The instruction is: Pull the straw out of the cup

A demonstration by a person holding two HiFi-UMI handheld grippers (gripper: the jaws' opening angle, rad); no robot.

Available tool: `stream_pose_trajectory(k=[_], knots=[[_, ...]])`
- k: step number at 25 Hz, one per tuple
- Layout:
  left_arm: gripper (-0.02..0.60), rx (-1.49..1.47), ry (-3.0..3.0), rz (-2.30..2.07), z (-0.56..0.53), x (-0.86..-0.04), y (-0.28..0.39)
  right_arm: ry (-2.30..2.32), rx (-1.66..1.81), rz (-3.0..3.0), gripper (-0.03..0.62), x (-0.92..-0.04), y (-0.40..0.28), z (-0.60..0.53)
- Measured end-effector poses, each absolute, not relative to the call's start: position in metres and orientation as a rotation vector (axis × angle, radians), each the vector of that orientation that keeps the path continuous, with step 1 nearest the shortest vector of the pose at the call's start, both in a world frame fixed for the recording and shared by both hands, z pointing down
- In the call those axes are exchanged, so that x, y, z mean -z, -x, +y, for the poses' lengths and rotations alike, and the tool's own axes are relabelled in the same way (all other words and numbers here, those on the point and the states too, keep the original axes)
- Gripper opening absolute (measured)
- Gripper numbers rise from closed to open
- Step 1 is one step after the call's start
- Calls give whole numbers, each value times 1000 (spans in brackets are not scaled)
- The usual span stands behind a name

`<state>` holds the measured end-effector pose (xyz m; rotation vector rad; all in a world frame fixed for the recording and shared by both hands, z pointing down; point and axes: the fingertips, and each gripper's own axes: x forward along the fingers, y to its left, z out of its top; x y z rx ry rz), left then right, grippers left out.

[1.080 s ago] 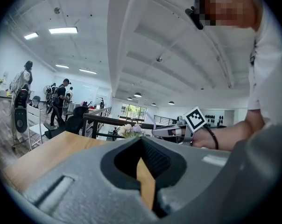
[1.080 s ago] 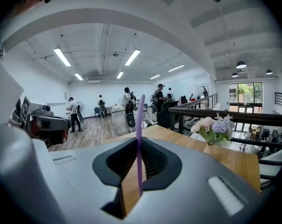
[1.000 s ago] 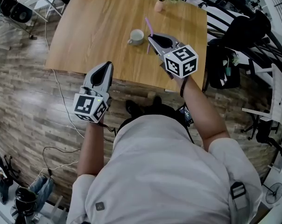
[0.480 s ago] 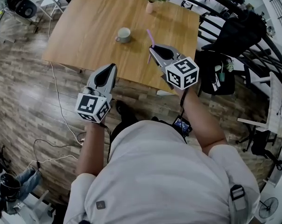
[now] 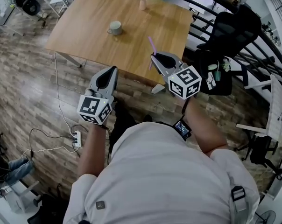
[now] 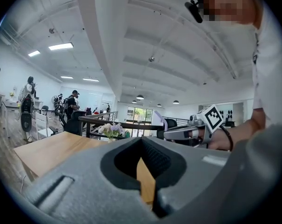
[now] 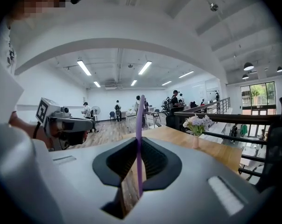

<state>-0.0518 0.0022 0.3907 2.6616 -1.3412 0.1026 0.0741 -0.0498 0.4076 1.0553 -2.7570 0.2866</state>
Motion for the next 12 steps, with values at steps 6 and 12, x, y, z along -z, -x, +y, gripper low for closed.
stream_pose_trajectory(k=[6,12], knots=[[4,-147,-2656,-1401,39,-377,35,-1034,-262,-2810,37,-389,-94,-1],[5,-120,-2646,-1411,56,-368,34,-1008,-240,-2853,35,-378,-90,33]])
